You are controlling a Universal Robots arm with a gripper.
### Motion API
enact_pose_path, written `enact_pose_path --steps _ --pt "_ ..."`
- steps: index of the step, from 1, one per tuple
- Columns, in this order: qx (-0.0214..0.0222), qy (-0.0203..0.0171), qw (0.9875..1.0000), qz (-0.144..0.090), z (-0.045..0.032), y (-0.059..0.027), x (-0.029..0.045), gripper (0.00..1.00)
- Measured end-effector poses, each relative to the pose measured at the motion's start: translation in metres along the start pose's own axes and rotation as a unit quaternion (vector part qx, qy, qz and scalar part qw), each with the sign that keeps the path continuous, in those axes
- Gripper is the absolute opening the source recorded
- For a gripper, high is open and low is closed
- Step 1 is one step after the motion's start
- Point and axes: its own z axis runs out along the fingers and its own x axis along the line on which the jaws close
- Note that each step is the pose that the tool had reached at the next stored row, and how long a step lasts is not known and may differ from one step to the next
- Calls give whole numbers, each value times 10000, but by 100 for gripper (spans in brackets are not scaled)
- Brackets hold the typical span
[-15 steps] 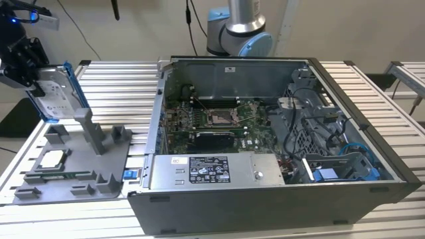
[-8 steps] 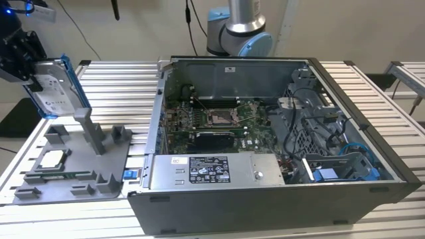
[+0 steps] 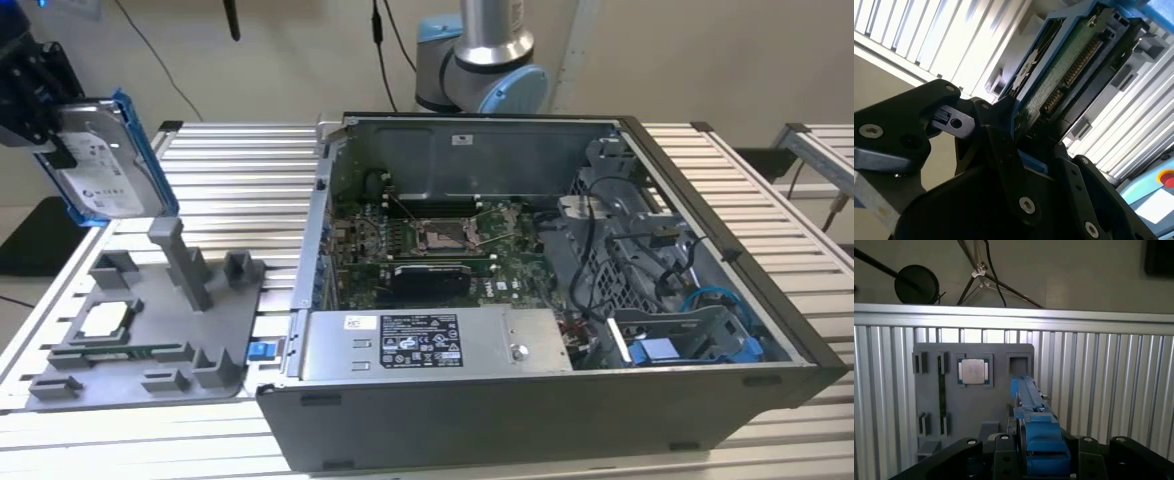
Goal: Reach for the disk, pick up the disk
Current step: 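Pick up the disk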
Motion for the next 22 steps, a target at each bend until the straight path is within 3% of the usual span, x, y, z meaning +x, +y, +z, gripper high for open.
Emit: enact_pose_path --steps 5,13,17,22 --pt "18 0 10000 -2 -126 -8 -6 0" --pt "18 0 10000 -2 -481 -31 -23 0" --pt "18 0 10000 -2 -613 -40 -28 0" --pt "19 -4 10000 -2 -645 -42 -30 0"
